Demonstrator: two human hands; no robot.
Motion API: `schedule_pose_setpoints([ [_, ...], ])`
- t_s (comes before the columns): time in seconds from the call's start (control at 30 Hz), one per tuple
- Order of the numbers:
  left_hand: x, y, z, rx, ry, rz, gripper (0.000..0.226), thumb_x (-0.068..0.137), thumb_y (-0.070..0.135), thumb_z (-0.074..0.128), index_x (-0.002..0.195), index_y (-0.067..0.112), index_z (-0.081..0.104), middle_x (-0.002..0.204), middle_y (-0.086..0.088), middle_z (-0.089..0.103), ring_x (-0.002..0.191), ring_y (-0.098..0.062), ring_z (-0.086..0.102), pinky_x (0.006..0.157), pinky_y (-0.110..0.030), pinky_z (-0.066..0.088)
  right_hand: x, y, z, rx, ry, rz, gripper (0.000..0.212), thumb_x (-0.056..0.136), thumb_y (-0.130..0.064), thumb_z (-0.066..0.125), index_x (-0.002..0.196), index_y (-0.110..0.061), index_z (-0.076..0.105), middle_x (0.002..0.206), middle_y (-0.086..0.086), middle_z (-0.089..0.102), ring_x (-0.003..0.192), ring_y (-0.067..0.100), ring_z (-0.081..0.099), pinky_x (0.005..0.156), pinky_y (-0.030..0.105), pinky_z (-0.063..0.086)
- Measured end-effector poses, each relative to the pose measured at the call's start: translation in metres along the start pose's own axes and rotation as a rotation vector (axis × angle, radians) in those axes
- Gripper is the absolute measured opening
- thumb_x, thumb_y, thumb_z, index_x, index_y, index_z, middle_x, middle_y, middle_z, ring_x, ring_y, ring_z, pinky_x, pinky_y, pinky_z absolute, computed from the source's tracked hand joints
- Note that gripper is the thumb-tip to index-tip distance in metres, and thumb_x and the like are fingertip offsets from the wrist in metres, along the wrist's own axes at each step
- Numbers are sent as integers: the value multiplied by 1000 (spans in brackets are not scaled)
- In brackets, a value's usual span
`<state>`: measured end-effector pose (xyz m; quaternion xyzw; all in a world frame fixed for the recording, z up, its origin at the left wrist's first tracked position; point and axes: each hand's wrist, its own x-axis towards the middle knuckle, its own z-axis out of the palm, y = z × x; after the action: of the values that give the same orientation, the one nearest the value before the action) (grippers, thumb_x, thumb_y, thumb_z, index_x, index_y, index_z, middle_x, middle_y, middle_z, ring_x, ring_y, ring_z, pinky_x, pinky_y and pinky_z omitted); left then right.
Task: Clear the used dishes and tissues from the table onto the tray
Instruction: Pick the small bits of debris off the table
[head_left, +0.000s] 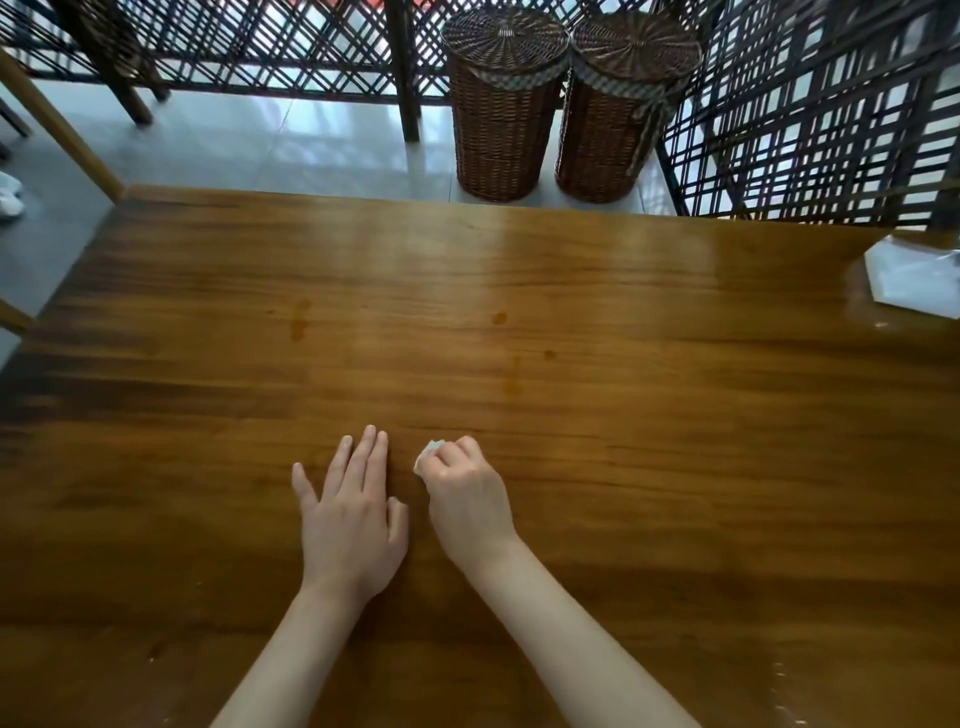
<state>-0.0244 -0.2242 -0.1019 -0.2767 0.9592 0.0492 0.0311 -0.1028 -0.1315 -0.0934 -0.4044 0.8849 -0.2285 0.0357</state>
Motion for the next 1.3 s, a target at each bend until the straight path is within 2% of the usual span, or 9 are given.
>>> schedule_pose_setpoints([
  [0.1,0,0,-1,8,-17,-12,63,84,37,31,143,16,36,148,-4,37,139,-24,30,108,-54,-1,14,19,-8,-7,51,118,19,75,11,67,88,-2,73,80,10,69,76,24,62,54,27,56],
  [0.23,0,2,-1,-12,-6,-12,61,83,35,36,140,14,42,145,-6,42,136,-26,35,107,-56,3,21,35,-16,-38,99,160,21,74,15,64,86,-1,74,80,10,69,77,26,61,55,27,53],
  [0.33,0,2,-1,-22,4,0,60,82,33,39,138,12,44,143,-7,45,134,-27,38,106,-57,6,21,52,-21,-25,139,276,22,84,8,55,95,-3,71,95,9,69,91,24,58,68,26,48],
  [0.47,0,1,1,-53,18,0,60,81,31,41,137,11,46,141,-8,46,134,-27,39,107,-60,10,24,69,-28,-51,145,297,20,92,-3,51,98,-3,70,98,10,69,93,23,56,66,22,38],
  [0.57,0,0,1,-69,40,5,59,79,29,44,135,9,49,139,-9,50,131,-29,43,105,-62,14,25,65,-28,-23,140,322,21,91,-3,53,102,-7,70,101,5,69,97,18,56,71,19,42],
  [0.73,5,1,1,-85,95,9,56,77,27,48,128,7,56,132,-12,56,124,-32,50,102,-64,18,27,24,-20,86,109,85,24,66,16,66,77,-5,72,77,6,69,73,23,60,57,21,49],
  [0.93,30,12,-3,-76,98,38,56,77,27,49,130,8,55,133,-11,55,125,-31,49,102,-62,18,45,20,-7,16,16,-51,16,73,14,64,77,-1,70,77,11,69,74,26,60,56,28,55],
  [1.13,62,24,-2,-47,49,63,59,82,33,40,136,10,47,140,-7,49,132,-27,41,106,-57,9,59,84,-30,-24,110,292,26,85,7,49,93,-6,70,98,4,69,94,23,53,72,32,49],
  [1.3,77,30,2,-63,35,65,59,85,34,39,139,13,43,144,-5,43,136,-26,35,108,-54,3,65,95,-37,-3,97,329,23,88,1,51,92,-8,71,93,3,69,90,21,53,69,29,45],
])
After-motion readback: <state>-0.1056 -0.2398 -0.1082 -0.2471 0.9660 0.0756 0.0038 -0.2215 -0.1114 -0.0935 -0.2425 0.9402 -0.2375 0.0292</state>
